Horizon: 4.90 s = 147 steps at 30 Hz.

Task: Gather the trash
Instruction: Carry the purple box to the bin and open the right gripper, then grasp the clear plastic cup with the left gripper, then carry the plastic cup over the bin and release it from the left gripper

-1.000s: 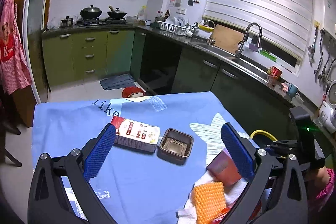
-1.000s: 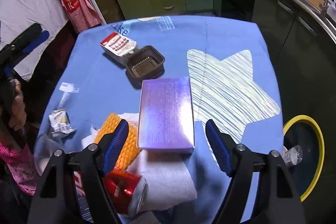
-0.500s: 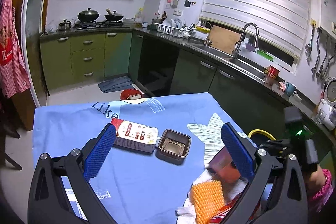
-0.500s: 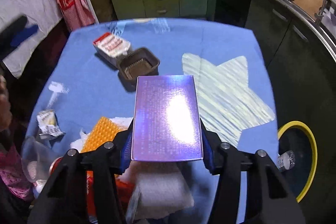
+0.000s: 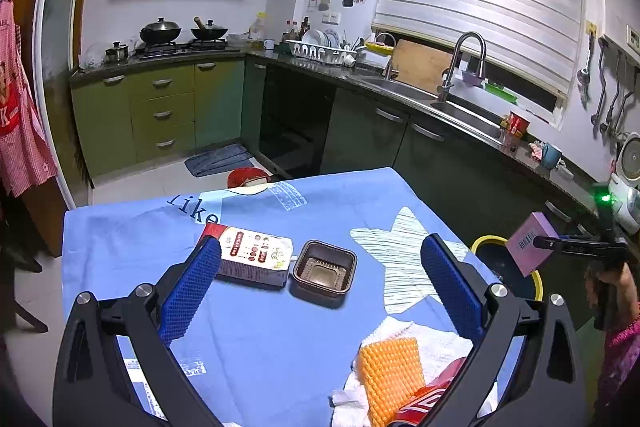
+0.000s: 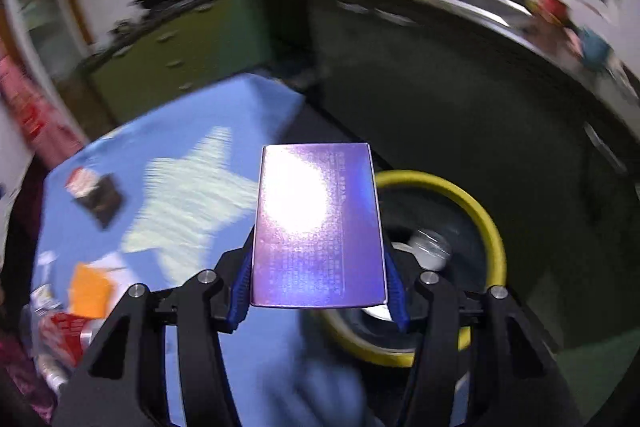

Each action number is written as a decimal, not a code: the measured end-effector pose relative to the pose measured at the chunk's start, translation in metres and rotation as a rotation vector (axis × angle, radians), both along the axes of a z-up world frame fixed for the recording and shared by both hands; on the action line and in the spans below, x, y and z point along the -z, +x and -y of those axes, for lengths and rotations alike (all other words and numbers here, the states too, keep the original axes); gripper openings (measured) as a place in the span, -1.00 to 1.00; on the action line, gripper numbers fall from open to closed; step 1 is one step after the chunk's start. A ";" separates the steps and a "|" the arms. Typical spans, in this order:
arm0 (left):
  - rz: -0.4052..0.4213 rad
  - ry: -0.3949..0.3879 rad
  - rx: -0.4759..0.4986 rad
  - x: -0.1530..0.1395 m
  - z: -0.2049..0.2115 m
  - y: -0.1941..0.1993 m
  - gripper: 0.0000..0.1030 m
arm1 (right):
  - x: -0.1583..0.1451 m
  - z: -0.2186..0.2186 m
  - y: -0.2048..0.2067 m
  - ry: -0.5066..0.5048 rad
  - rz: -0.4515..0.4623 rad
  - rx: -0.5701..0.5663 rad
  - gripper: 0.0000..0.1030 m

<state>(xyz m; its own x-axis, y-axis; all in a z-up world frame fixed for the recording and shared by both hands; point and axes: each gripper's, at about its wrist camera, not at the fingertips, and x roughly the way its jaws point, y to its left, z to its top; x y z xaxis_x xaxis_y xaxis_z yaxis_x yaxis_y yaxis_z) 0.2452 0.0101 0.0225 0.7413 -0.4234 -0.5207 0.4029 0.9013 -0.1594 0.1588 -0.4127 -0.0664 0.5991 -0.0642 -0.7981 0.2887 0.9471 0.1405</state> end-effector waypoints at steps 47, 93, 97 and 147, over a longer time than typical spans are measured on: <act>-0.275 0.249 -0.035 0.059 -0.018 -0.127 0.44 | 0.031 -0.003 -0.073 0.188 0.118 -0.027 0.36; -0.155 0.384 0.316 -0.049 0.178 -0.049 -0.78 | 0.024 0.053 -0.150 0.213 0.223 0.133 0.41; -0.155 0.414 0.302 -0.048 0.194 -0.039 -0.79 | 0.023 0.060 -0.153 0.225 0.241 0.127 0.41; -0.208 0.355 0.602 -0.031 0.394 -0.035 0.61 | 0.036 0.104 -0.190 0.257 0.243 0.211 0.45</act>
